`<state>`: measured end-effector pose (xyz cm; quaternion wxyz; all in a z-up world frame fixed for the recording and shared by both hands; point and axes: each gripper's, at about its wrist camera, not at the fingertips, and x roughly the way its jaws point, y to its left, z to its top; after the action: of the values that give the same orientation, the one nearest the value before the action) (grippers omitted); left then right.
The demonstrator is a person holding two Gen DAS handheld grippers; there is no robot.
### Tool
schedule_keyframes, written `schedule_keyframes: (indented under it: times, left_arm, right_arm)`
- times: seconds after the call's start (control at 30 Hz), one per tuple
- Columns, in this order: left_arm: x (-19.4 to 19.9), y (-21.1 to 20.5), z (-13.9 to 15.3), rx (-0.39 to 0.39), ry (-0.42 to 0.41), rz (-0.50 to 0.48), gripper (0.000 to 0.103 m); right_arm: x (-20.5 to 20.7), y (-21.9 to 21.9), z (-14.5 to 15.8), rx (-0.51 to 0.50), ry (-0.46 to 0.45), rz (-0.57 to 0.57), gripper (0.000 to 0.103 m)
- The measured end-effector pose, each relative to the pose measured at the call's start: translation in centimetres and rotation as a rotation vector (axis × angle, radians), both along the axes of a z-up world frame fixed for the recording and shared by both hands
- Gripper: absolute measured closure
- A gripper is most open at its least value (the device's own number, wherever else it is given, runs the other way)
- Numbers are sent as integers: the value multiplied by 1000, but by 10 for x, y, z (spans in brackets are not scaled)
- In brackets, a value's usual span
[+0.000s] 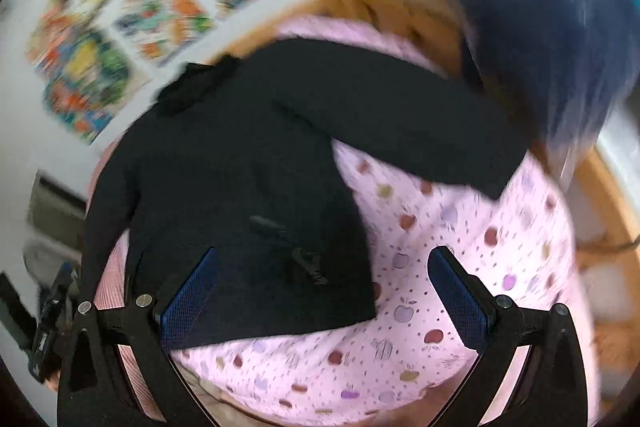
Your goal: Fold large clothes
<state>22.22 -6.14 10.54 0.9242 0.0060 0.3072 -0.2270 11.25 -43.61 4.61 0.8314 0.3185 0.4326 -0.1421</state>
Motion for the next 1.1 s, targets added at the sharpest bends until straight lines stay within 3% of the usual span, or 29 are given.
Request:
schedule_keyframes:
  times: [0.1,0.27,0.5,0.63,0.73,0.83,0.9,0.97,1.1]
  left_arm:
    - [52,-29,-10,39,15,18,0]
    - [126,-76,-36,34,51,45,0]
    - [213,-152,-85,65,25,69,0]
    - [251,-192,-113,78,59,66,0]
    - [271,-218,-137,107,115,61,0]
    - [284,-233,-161,112,184,54,0]
    - [291,-239,-176,125,238,41,0]
    - [295,-244,-191,153,282,39,0]
    - [295,-243,-202,147,297,34,0]
  right_arm:
    - [19,-29,-45,114,-28,-78,1]
    - [51,-56,-86,174,-66,-136,1]
    - [62,-76,-120,221,-159,-193,2]
    - [64,-89,-131,241,-236,-292,2]
    - [73,-92,-126,246,-239,-371,7]
    - [77,-97,-123,226,-227,-396,23]
    - [77,-103,-124,225,-207,-437,45]
    - [75,-109,-126,250,-203,-475,57]
    - [75,-113,-122,239,-227,-489,79]
